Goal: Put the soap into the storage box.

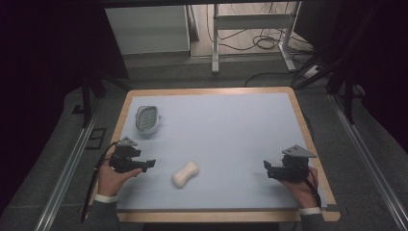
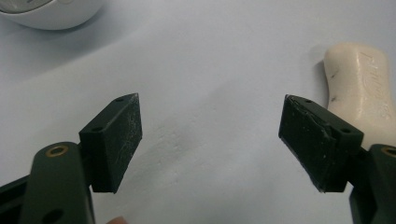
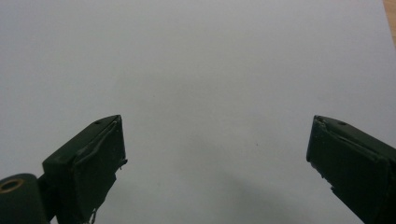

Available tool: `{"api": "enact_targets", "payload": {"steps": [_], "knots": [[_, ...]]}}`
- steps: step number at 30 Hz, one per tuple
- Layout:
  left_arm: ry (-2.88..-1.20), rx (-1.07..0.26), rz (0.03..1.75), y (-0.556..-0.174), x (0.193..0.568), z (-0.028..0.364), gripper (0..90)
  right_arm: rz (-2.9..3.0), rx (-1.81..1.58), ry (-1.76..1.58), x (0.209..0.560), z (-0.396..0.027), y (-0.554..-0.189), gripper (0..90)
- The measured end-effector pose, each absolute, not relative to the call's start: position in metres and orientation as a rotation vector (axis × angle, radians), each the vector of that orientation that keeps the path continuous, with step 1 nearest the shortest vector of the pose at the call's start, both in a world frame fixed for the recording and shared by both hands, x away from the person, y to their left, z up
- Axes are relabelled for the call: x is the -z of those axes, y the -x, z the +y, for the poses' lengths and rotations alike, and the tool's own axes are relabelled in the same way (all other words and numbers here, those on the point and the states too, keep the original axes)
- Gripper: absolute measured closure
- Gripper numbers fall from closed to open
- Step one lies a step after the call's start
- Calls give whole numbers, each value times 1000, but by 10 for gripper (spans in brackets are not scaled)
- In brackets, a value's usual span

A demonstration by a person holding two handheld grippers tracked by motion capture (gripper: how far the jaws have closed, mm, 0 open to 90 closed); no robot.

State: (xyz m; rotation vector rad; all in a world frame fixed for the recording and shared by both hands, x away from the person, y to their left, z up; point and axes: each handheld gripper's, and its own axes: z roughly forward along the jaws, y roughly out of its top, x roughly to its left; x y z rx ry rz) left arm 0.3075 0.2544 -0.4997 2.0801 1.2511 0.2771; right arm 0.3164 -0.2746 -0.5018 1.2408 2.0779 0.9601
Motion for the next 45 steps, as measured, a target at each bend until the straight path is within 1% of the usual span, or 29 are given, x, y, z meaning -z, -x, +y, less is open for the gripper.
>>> {"api": "enact_targets", "payload": {"steps": [11,16,21,27,35,45], "knots": [[-2081,-286,1242,-304,495,253,225,2067,-1007,-1270,498,-281,-314,68],[-2101,-289,1232,-303,491,247,225,2055,-1025,-1276,496,-284,-312,71],[-2157,-271,1237,-305,486,246,230,2069,-1020,-1260,497,-287,-312,71],[-2169,-268,1226,-306,477,245,231,2071,-1017,-1270,498,-290,-312,71],[-2237,-231,1183,-313,461,231,220,2064,-1034,-1292,498,-293,-312,71],[-2297,-218,1125,-321,442,210,215,2048,-1030,-1305,497,-295,-311,69]]}}
